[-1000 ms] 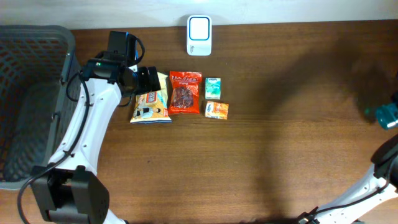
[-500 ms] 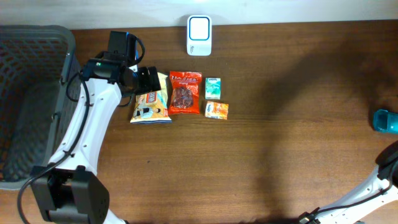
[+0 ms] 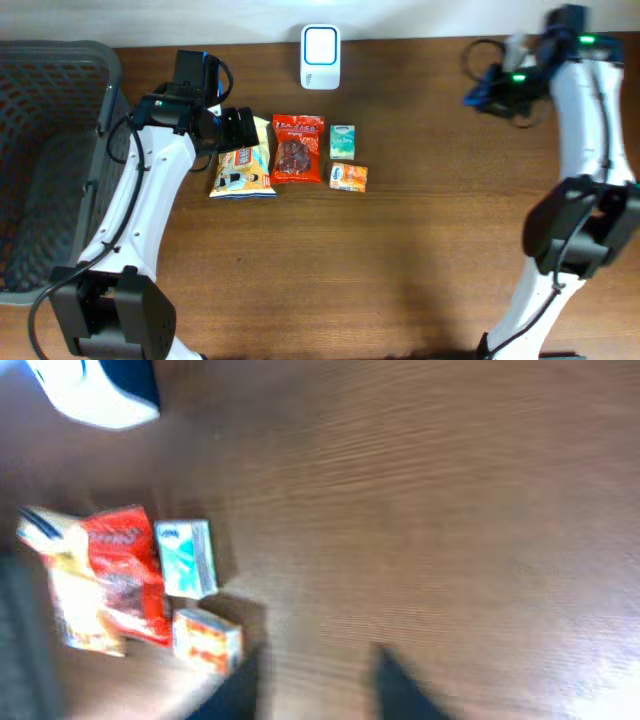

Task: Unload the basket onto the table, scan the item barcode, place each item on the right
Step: 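Carry bottle right and set it down at table's right edge, then grasp orange Kleenex pack with right gripper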

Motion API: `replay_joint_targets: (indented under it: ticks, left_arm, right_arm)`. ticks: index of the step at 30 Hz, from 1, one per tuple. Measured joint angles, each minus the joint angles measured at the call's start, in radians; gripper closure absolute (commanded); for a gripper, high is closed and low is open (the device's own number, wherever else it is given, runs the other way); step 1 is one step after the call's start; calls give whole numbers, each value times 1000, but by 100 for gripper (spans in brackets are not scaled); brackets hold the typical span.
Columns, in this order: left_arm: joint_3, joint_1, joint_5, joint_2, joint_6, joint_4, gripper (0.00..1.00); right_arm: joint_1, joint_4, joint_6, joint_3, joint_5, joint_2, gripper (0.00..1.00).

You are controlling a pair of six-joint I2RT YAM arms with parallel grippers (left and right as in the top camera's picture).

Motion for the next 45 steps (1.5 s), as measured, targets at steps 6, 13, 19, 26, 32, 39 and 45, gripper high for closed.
replay_joint_targets:
  ticks: [6,13,19,26,32,39,45]
  left_arm:
    - [0,0,0,0,0,0,1]
    - [0,0,0,0,0,0,1]
    - [0,0,0,0,0,0,1]
    - [0,0,0,0,0,0,1]
    - [0,0,0,0,0,0,1]
    - [0,0,0,0,0,0,1]
    - [0,0,0,0,0,0,1]
  right_arm:
    - [360,116,-14,-90,145,7,9]
    - [597,105,-216,-113,333,105,26]
    - [597,6,-283,-132,362,120,25]
    - [677,93,-309,-137,537,124,36]
    - [547,131,-401,-183,311,124,53]
    - [541,204,-403,-290,209,124,85]
    - [542,165,-285,-265,193,124,96]
